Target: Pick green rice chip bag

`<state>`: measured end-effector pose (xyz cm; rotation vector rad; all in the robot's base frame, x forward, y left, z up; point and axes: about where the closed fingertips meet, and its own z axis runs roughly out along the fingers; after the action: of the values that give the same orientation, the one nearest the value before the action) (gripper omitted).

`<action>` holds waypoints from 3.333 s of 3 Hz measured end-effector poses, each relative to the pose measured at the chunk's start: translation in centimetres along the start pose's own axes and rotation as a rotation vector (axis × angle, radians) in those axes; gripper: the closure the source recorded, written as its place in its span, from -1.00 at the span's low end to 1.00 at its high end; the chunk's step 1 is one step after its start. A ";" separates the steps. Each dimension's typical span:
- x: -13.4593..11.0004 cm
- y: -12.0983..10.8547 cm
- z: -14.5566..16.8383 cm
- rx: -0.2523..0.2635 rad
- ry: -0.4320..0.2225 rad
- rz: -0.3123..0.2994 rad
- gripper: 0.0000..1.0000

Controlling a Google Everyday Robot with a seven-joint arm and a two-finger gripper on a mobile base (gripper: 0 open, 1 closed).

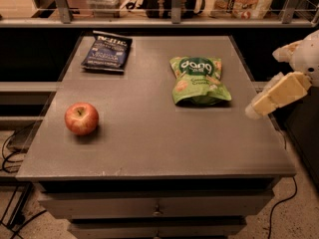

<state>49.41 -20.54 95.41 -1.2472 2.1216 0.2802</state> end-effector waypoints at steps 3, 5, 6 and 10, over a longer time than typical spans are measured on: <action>-1.8 1.5 7.0 -0.099 -0.129 0.102 -1.00; -2.6 -0.5 11.1 -0.051 -0.195 0.169 -1.00; -2.8 -0.6 11.9 -0.032 -0.205 0.169 -1.00; -2.4 -5.1 19.3 0.086 -0.211 0.135 -0.67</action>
Offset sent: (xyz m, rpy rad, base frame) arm 0.0726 0.0868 -0.0843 0.2669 -0.0350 -0.0815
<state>62.72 -12.23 82.87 -0.9825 2.0160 0.3589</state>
